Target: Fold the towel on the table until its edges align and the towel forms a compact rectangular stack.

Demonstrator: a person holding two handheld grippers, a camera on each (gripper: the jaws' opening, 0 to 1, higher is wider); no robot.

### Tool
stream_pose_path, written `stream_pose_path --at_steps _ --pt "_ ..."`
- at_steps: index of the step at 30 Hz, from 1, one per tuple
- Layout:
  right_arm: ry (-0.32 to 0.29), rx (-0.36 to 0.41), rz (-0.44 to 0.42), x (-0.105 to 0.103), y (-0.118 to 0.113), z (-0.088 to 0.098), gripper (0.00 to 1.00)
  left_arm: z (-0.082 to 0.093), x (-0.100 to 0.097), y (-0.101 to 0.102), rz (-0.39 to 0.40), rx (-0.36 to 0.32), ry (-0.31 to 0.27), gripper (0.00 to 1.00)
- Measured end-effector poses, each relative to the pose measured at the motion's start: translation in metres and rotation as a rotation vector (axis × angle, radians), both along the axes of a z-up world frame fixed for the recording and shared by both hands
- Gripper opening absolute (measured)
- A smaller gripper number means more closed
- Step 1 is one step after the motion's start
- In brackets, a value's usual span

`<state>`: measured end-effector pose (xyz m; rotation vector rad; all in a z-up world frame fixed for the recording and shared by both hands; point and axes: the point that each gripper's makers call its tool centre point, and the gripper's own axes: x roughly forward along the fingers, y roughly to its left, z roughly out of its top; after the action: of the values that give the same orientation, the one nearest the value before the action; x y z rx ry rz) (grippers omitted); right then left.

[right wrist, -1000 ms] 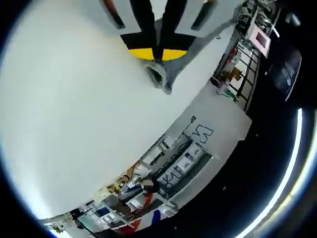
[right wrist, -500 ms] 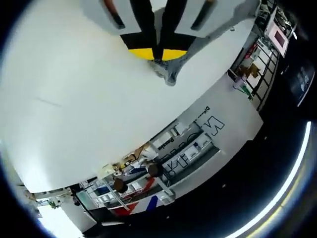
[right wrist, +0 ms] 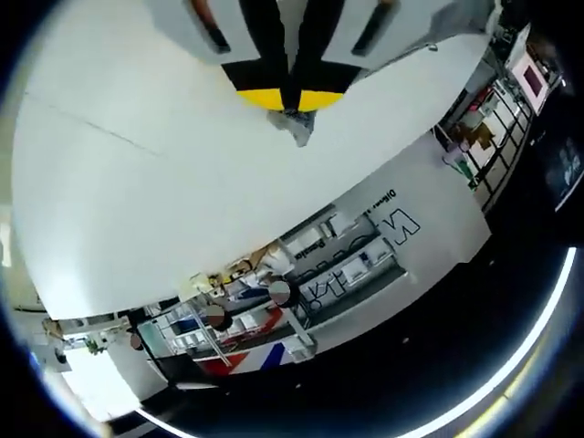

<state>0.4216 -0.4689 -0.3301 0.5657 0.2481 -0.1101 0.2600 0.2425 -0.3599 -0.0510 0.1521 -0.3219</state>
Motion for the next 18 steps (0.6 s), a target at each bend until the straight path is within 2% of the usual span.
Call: stream_pose_path --at_steps 4,10,12,18 --pt "-0.026 0.012 0.042 -0.002 0.022 0.01 0.02 -0.003 -0.001 0.003 -0.008 0.007 0.015 0.94" --pt "-0.063 0.0 0.134 -0.003 0.07 0.029 0.02 -0.005 0.0 0.006 -0.011 -0.004 0.014 0.94" --pt "-0.068 0.004 0.161 -0.002 0.085 0.031 0.02 -0.006 0.001 0.006 -0.015 -0.005 0.014 0.94" --pt "-0.075 -0.017 0.255 -0.001 0.148 0.026 0.02 -0.007 0.003 0.007 -0.04 -0.011 0.013 0.93"
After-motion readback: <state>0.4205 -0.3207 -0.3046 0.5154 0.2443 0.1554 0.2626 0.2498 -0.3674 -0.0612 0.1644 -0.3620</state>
